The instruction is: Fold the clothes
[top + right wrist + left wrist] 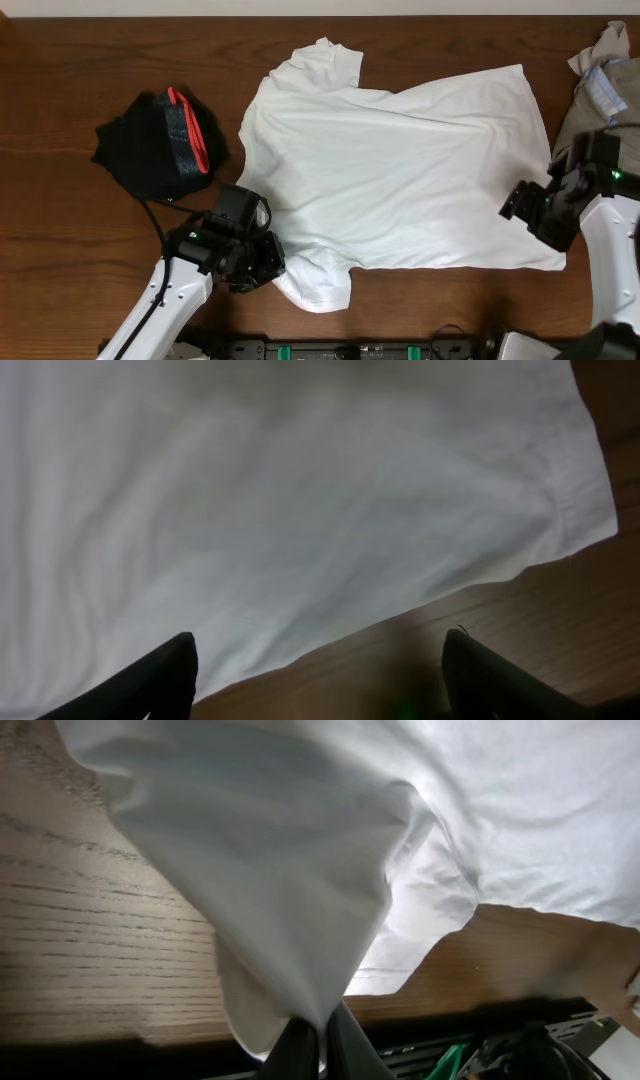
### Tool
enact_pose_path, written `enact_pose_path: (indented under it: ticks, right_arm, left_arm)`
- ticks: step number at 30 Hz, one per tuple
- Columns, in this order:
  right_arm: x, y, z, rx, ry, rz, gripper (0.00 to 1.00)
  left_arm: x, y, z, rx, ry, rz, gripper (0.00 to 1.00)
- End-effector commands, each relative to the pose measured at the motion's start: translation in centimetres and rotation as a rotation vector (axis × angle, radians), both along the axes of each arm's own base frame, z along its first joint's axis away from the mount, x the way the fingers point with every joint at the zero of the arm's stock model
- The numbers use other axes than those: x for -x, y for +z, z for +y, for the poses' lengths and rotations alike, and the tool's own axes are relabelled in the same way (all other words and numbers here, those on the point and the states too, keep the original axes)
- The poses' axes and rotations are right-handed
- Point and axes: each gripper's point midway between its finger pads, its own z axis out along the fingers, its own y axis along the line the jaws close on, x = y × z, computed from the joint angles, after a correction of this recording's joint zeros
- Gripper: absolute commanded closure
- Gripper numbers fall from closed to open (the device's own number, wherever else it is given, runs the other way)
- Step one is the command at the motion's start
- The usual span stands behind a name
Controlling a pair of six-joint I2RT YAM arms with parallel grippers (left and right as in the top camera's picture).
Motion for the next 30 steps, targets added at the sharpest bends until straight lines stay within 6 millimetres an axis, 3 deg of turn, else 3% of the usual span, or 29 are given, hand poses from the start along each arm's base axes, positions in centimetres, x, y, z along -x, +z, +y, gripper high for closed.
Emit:
enact_pose_path:
  ticks: [1, 9, 21, 25, 30]
  right_arm:
    - [1.7, -2.4, -1.7, 0.001, -0.125, 0.064, 0.23]
    - [4.9, -5.6, -5.3, -0.014, -0.332, 0.135, 0.28]
    - [7.7, -8.8, -6.4, 0.018, -0.525, 0.161, 0.29]
    - [7.8, -9.8, -6.7, 0.039, -0.536, 0.14, 0.38]
    - [7.8, -10.4, -6.8, 0.052, -0.545, 0.122, 0.57]
  left_arm:
    - [-0.5, 0.2, 0.2, -0.02, -0.011, -0.032, 0.94]
    - [-0.5, 0.2, 0.3, -0.022, -0.011, -0.034, 0.94]
    - [-0.7, 0.3, 0.2, -0.02, -0.011, -0.04, 0.94]
    - [-0.7, 0.3, 0.2, -0.02, -0.011, -0.039, 0.94]
    - [-0.6, 0.2, 0.2, -0.02, -0.011, -0.038, 0.94]
